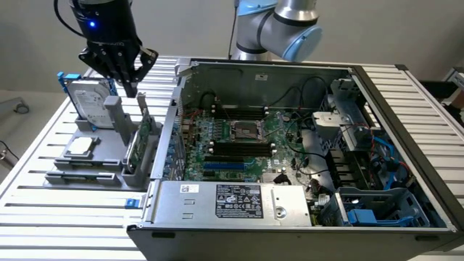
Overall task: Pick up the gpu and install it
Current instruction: 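Pick up the gpu and move the gpu toward the slot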
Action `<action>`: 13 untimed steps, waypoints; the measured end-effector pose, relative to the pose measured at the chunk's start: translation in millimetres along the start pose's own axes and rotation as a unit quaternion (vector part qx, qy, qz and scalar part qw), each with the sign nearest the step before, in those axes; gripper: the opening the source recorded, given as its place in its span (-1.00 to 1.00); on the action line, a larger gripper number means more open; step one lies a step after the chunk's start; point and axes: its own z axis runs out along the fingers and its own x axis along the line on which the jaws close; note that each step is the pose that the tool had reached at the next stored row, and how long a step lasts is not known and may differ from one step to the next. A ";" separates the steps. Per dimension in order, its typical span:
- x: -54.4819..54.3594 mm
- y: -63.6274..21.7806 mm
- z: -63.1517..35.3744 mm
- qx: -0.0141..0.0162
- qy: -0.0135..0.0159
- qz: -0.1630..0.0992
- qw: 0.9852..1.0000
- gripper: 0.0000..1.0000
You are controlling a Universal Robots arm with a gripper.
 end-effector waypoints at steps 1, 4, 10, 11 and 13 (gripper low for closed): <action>0.7 -0.1 1.6 0.000 0.000 -0.002 1.000 -0.79; 3.9 -0.7 5.1 0.000 0.001 -0.006 1.000 -0.79; 8.8 -3.0 12.1 0.000 0.002 -0.013 1.000 -0.79; 9.4 -3.6 13.3 0.000 0.002 -0.014 1.000 -0.79; 10.4 -4.9 15.9 0.000 0.003 -0.016 1.000 -0.79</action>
